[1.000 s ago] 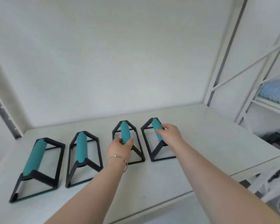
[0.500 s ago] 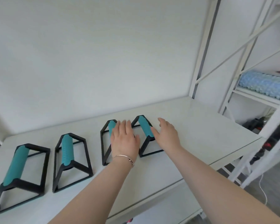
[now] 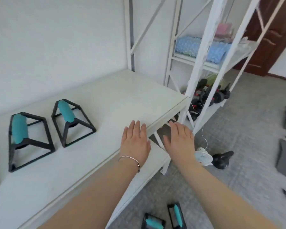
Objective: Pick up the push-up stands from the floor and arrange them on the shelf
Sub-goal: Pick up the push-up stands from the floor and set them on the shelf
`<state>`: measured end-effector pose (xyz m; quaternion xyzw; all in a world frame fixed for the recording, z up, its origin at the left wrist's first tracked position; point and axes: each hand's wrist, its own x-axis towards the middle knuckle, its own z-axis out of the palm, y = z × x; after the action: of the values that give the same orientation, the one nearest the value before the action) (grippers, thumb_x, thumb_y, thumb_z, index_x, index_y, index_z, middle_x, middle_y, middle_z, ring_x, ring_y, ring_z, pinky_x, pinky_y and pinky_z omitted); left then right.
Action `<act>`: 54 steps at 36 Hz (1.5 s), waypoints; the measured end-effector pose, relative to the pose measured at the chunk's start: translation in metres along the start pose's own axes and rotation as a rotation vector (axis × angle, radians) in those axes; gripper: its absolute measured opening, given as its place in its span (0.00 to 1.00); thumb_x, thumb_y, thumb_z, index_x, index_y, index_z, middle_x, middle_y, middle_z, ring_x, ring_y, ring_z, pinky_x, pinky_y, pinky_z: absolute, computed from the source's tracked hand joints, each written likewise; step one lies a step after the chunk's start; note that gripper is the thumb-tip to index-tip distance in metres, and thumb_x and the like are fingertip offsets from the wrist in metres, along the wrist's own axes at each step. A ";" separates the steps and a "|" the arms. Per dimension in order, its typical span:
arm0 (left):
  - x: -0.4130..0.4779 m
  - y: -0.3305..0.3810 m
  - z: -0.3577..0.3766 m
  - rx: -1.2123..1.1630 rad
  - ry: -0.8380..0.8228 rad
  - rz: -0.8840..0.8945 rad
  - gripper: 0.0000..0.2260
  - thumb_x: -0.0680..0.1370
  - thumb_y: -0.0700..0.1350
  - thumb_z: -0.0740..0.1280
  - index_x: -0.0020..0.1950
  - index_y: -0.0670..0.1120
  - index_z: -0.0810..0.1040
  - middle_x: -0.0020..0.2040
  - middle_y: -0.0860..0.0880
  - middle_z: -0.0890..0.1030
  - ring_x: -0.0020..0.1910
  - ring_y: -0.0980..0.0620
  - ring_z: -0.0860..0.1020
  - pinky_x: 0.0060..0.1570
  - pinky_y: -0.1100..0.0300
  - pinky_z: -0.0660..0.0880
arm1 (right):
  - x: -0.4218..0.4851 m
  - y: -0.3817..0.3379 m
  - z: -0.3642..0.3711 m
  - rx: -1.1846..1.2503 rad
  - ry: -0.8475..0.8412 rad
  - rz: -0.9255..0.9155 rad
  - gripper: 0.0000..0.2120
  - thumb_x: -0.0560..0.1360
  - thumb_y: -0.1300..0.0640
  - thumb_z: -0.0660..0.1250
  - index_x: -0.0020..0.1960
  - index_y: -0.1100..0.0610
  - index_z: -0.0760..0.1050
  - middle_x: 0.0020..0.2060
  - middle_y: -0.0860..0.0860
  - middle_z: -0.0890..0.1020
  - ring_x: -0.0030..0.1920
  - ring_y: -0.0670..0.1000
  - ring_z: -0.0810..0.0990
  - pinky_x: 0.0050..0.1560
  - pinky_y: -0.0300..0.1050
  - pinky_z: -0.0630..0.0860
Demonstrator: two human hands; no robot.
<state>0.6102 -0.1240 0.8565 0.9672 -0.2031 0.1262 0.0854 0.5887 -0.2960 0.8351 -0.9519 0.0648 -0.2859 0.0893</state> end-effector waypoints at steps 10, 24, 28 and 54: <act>-0.046 0.104 0.156 -0.008 -0.413 0.127 0.28 0.81 0.52 0.56 0.77 0.43 0.54 0.78 0.42 0.56 0.77 0.42 0.51 0.75 0.47 0.49 | -0.145 0.146 0.051 -0.052 -0.443 0.357 0.25 0.75 0.49 0.67 0.67 0.60 0.70 0.61 0.58 0.76 0.61 0.61 0.73 0.62 0.58 0.70; -0.148 0.087 0.504 0.169 -0.902 0.227 0.29 0.76 0.57 0.63 0.72 0.44 0.60 0.70 0.41 0.66 0.69 0.40 0.65 0.68 0.44 0.65 | -0.348 0.280 0.307 -0.107 -0.982 0.408 0.27 0.79 0.44 0.59 0.73 0.55 0.59 0.66 0.56 0.71 0.66 0.60 0.69 0.66 0.59 0.66; -0.177 0.074 0.608 0.177 -0.988 0.198 0.33 0.76 0.57 0.65 0.74 0.43 0.58 0.69 0.41 0.67 0.67 0.40 0.66 0.66 0.45 0.66 | -0.401 0.311 0.395 -0.107 -1.082 0.419 0.27 0.78 0.45 0.60 0.71 0.56 0.60 0.66 0.58 0.71 0.67 0.61 0.68 0.66 0.61 0.68; -0.275 0.011 0.854 -0.009 -1.175 0.256 0.25 0.74 0.68 0.60 0.58 0.49 0.71 0.55 0.47 0.80 0.51 0.44 0.79 0.47 0.52 0.74 | -0.546 0.354 0.629 0.268 -0.954 0.944 0.14 0.72 0.52 0.70 0.53 0.52 0.68 0.38 0.49 0.76 0.33 0.50 0.78 0.27 0.42 0.70</act>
<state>0.5410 -0.2171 -0.0330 0.8425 -0.3318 -0.4211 -0.0528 0.4608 -0.4620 -0.0452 -0.8241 0.3906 0.2290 0.3405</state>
